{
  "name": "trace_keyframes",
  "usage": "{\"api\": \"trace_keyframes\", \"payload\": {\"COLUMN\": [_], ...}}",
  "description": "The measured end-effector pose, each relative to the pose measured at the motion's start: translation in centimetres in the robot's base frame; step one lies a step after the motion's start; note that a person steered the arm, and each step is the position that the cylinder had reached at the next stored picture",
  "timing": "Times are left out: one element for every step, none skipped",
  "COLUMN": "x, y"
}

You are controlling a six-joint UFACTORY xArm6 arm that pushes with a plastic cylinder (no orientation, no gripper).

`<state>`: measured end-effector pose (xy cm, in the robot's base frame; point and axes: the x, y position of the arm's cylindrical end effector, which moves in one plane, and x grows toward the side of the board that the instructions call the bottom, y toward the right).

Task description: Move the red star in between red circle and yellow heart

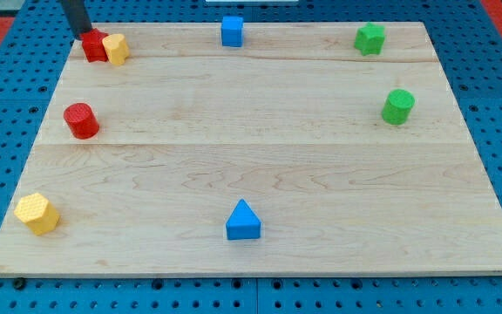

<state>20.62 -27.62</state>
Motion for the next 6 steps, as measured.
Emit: {"api": "trace_keyframes", "payload": {"x": [-1.2, 1.5, 2.8, 5.9, 8.2, 9.2], "y": [1.4, 3.5, 0.6, 2.0, 2.6, -1.0]}}
